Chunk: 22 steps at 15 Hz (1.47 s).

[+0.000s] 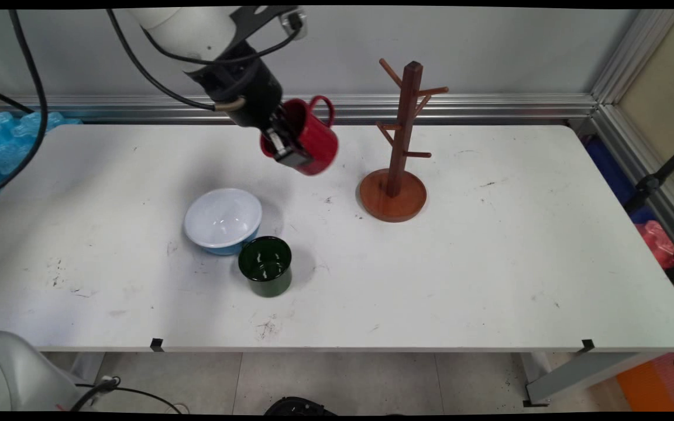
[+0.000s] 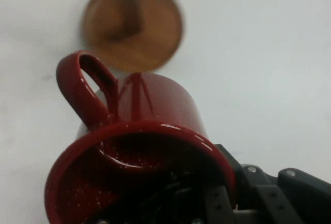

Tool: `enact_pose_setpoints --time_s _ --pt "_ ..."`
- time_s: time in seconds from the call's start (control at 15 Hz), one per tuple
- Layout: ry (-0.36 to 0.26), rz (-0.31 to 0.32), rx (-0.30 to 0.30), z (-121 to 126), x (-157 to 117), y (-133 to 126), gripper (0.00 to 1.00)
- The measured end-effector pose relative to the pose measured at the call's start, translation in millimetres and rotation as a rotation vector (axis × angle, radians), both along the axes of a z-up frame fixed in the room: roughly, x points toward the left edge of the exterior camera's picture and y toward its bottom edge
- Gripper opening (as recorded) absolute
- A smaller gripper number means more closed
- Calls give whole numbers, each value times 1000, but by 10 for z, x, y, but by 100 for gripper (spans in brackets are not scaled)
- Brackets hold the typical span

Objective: Place the picked object on the table

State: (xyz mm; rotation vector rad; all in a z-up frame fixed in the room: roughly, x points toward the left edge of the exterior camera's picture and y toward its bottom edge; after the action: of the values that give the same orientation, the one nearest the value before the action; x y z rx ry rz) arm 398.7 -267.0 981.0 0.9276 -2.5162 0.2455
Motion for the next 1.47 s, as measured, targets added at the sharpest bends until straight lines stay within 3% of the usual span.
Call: enact_pose_setpoints --time_s 0.4,0.8,1.0,1.47 --pt "-170 4 -34 -226 431 -340 0" --pt "-294 6 -12 -555 694 -673 0" --pt "-324 -2 12 -698 757 -776 0" --pt "-383 -102 113 -1145 844 -1026 0"
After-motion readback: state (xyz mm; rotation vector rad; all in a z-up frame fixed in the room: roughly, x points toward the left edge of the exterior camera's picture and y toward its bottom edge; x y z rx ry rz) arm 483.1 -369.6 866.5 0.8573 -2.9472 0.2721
